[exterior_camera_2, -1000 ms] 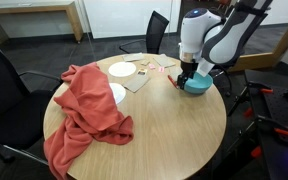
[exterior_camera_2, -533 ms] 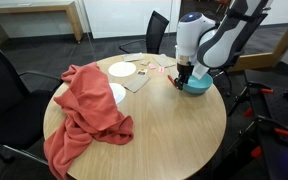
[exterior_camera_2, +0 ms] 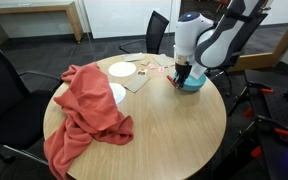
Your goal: Move the bowl closer to the orange cloth
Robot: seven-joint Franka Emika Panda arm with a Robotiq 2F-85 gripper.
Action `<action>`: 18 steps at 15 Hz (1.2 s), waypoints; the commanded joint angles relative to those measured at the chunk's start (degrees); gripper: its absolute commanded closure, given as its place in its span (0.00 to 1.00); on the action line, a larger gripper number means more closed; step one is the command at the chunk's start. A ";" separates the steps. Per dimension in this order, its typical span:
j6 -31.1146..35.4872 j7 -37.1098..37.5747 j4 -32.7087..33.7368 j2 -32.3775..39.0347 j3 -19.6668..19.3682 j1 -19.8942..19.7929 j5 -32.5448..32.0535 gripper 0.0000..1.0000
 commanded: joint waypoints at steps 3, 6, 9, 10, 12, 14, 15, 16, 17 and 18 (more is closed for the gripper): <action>-2.05 1.72 -2.95 -4.99 -1.74 4.23 0.37 0.99; -1.88 2.62 -4.95 -8.64 -3.33 7.97 -1.21 0.99; -2.27 2.89 -5.67 -11.89 -2.96 10.68 -2.97 0.99; -2.33 2.22 -5.49 -12.62 -1.88 10.93 -3.28 0.99; -2.37 0.91 -4.25 -12.98 0.67 10.87 -3.95 0.99; -2.35 -1.11 -3.02 -12.89 3.61 9.98 -4.42 0.99; -2.21 -5.19 -2.50 -12.97 7.32 7.43 -3.37 0.99; -1.98 -7.77 -1.94 -12.55 9.22 6.53 -3.52 0.99; -2.20 -10.51 -1.33 -12.01 11.51 5.42 -3.19 0.99; -2.31 -13.09 -0.75 -11.44 13.09 4.56 -3.51 0.99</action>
